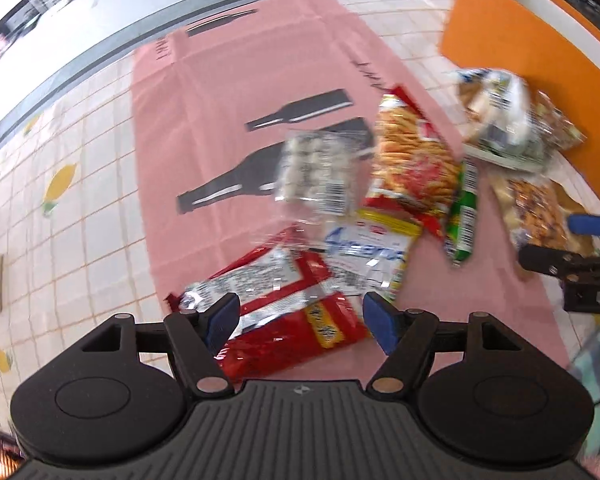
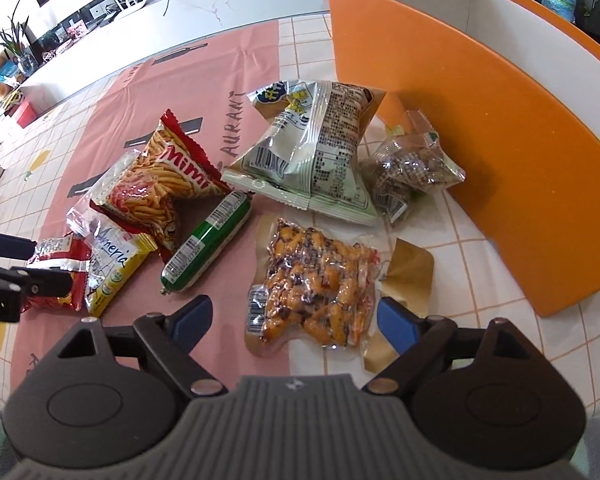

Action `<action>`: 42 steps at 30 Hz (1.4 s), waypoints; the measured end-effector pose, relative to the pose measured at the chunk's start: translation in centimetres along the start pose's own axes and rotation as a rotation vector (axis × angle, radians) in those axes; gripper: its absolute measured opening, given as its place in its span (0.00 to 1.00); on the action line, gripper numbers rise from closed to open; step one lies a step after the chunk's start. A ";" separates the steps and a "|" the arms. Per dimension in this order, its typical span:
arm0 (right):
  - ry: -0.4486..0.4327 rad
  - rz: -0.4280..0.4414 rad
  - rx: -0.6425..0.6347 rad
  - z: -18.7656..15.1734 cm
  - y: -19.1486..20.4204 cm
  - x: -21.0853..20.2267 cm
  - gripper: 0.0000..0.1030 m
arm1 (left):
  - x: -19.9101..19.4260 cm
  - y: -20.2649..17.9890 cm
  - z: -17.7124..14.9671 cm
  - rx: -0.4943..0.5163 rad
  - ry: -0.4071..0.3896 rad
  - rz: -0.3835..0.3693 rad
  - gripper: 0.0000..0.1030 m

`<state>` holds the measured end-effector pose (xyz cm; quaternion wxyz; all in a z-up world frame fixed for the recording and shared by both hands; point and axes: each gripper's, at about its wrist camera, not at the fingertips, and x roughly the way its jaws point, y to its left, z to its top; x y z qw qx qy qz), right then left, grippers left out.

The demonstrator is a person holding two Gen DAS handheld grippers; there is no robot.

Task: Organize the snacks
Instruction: 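Grasp the red chip bag with the left tool while the right tool grasps the vacuum-packed nuts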

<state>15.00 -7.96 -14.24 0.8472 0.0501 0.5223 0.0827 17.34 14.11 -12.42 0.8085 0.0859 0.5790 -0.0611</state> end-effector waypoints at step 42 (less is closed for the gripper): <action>0.009 0.051 -0.121 -2.1 -2.0 -3.7 0.80 | -2.0 -3.4 -2.6 -0.019 0.030 -0.242 0.86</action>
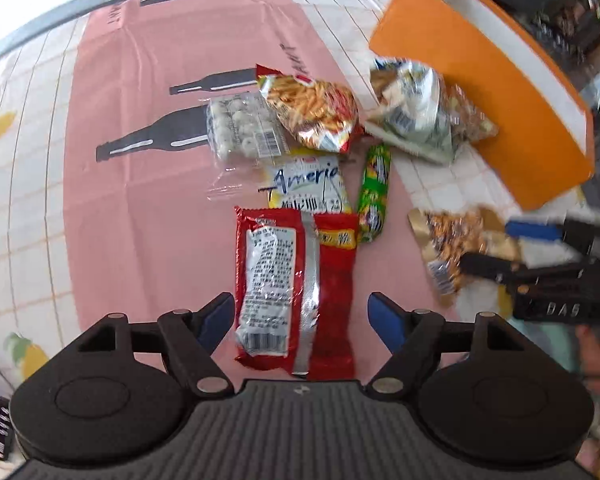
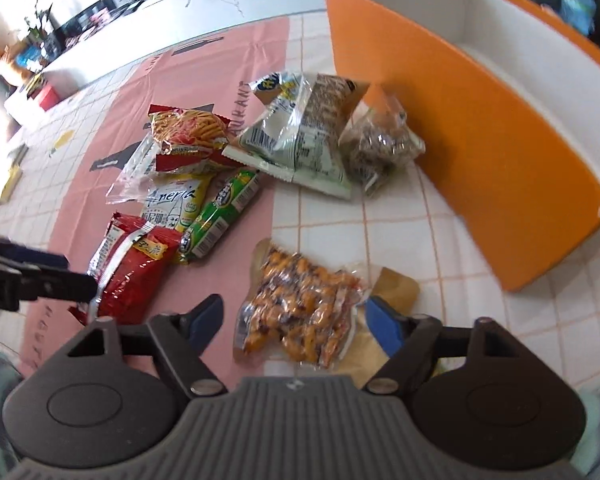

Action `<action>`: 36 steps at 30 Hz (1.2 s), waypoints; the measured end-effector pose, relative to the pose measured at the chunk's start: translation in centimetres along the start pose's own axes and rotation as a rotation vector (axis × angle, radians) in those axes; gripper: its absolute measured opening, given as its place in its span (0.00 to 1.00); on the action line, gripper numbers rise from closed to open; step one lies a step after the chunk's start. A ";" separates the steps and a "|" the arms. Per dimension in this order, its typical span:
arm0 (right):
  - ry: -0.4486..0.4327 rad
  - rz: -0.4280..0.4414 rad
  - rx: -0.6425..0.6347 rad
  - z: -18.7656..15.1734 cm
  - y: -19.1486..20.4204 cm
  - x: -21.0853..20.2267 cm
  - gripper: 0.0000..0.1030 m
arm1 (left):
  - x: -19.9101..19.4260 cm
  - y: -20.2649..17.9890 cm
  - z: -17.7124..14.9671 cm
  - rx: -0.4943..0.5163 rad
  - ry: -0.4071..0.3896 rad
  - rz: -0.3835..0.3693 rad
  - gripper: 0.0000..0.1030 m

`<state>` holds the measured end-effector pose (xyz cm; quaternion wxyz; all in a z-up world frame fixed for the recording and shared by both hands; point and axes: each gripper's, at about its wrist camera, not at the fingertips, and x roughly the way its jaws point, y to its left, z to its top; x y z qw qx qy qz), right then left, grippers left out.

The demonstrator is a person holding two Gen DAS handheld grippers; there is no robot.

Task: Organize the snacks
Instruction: 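Grasp the red chip bag with the left tool while the right tool grasps the vacuum-packed nuts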

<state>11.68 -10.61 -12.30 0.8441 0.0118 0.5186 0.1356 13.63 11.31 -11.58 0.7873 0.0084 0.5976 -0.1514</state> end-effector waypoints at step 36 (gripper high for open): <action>0.114 -0.040 -0.085 0.5 0.7 -0.2 0.86 | 4.1 -1.7 -0.5 -0.086 -0.007 0.122 0.84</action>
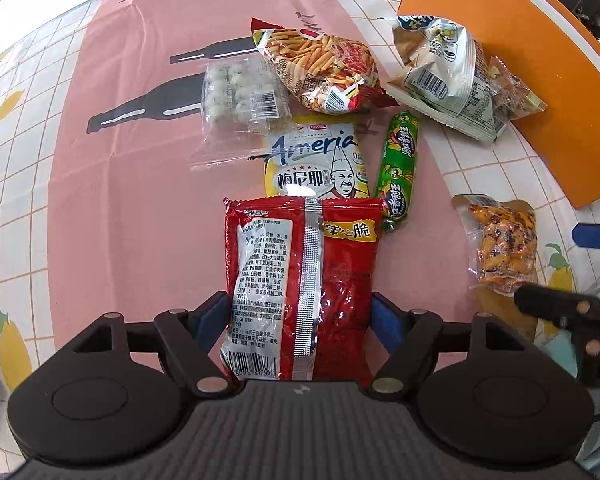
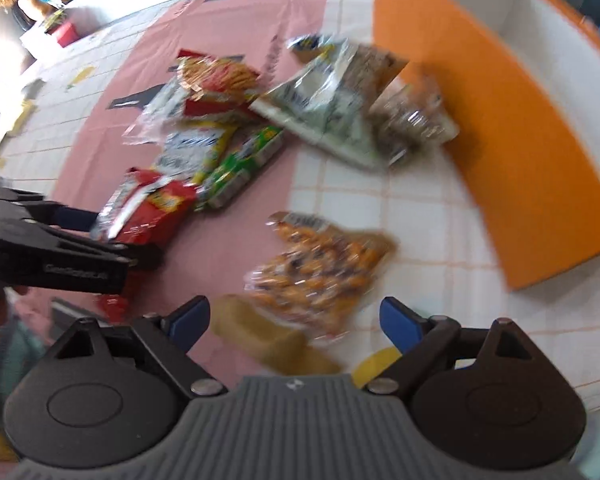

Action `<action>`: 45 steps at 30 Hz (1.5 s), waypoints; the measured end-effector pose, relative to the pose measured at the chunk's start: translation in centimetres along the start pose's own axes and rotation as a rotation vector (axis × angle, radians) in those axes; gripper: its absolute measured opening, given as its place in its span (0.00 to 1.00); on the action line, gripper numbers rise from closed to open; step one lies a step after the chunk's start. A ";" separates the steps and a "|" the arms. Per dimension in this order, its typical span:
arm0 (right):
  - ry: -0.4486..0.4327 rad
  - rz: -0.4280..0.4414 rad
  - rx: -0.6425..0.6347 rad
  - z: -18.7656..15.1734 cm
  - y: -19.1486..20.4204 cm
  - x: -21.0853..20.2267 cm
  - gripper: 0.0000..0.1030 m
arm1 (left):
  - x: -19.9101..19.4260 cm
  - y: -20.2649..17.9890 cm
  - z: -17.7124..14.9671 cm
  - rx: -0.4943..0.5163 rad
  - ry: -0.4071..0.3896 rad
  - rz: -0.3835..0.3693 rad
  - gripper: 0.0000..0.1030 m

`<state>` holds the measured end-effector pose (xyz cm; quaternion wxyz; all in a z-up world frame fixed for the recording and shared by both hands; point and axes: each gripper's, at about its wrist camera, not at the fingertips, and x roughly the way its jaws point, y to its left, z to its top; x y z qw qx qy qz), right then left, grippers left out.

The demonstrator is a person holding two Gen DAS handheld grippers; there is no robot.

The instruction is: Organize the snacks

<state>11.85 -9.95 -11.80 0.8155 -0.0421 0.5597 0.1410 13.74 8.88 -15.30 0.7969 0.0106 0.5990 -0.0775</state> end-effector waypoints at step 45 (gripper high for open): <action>-0.022 -0.039 0.126 -0.2 0.1 3.2 0.69 | -1.8 -1.5 -0.8 0.058 -0.054 0.044 0.77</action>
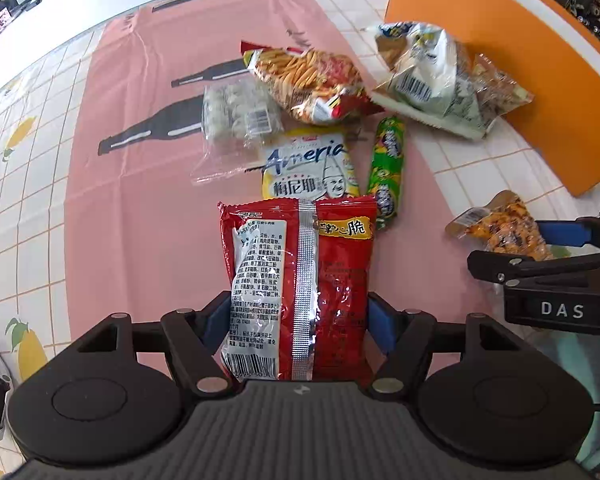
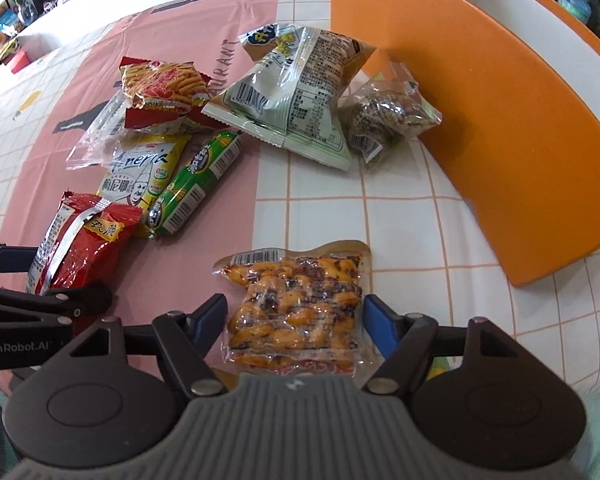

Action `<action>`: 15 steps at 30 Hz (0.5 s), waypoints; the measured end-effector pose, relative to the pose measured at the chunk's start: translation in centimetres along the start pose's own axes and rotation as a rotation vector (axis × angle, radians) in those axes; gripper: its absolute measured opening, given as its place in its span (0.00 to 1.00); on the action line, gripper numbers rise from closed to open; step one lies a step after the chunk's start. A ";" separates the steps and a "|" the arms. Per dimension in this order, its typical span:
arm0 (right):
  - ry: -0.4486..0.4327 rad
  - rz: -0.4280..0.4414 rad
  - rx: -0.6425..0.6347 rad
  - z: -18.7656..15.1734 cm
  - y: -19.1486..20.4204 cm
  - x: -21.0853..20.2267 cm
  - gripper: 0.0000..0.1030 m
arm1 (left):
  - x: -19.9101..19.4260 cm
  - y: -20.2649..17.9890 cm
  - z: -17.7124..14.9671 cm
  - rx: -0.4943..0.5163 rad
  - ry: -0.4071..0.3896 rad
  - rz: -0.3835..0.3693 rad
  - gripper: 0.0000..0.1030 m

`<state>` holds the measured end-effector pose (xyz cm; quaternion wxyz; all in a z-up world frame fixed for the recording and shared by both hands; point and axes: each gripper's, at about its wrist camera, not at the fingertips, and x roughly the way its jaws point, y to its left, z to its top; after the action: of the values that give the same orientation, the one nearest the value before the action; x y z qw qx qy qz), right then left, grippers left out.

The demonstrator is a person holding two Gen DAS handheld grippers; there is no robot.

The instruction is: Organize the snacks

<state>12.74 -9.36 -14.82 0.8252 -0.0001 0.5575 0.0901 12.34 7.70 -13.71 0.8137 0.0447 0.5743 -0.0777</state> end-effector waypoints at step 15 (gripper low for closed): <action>-0.127 0.049 -0.055 0.6 -1.4 -7.3 0.68 | -7.3 -2.4 0.0 -0.004 -0.123 -0.077 0.78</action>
<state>10.81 -11.82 -8.01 0.8561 -0.0032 0.5015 0.1253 9.52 5.88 -6.74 0.8439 0.0161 0.5247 -0.1107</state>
